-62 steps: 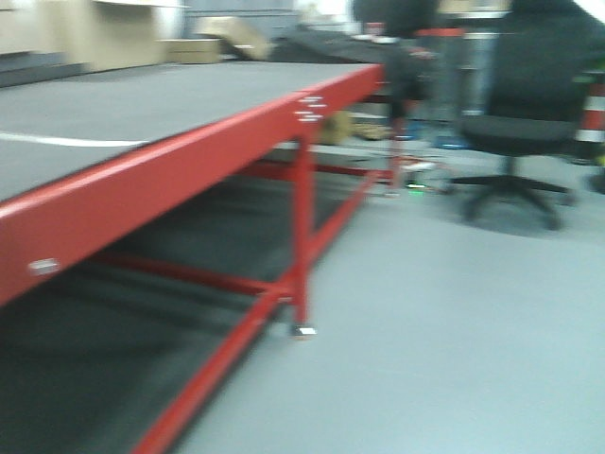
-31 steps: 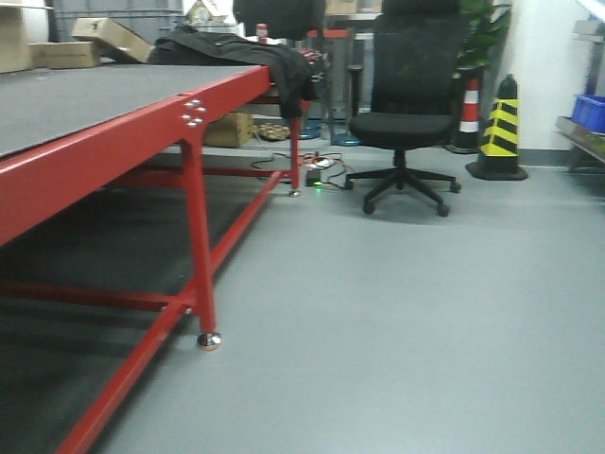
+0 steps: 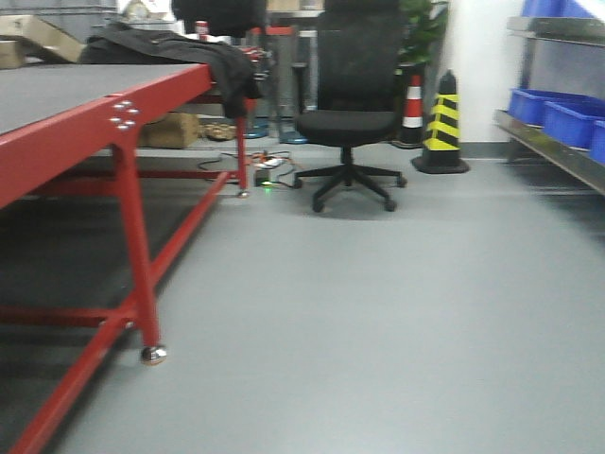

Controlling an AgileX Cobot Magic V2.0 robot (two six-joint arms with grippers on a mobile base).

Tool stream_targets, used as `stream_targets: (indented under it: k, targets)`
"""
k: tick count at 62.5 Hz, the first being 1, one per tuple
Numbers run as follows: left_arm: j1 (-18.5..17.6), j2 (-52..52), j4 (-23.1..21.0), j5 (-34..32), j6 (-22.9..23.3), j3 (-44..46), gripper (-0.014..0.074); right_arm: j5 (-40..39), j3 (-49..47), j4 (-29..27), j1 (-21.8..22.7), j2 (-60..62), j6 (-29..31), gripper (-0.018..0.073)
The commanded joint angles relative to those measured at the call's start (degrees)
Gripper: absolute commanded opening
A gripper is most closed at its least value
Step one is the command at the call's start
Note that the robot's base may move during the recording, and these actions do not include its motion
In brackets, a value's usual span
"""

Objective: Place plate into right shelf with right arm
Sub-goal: 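Drive the base away from the table holding the plate in the right gripper, then drive the base to the steel shelf rack with blue bins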

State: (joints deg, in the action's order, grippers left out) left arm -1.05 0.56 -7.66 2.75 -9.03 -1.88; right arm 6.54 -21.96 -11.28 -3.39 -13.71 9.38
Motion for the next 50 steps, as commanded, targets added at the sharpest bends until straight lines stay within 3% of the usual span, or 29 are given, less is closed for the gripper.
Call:
stream_targets:
  k: [1,50]
  targets:
    - [-0.11,0.59,-0.47,-5.16,0.4,-0.59,-0.0128,-5.69,-1.78,-0.32,0.27,-0.37,0.21,0.0056]
    - [-0.11,0.59,-0.47,-5.16,0.4,-0.59,-0.0128,-5.69,-1.78,-0.32,0.27,-0.37,0.21,0.0056]
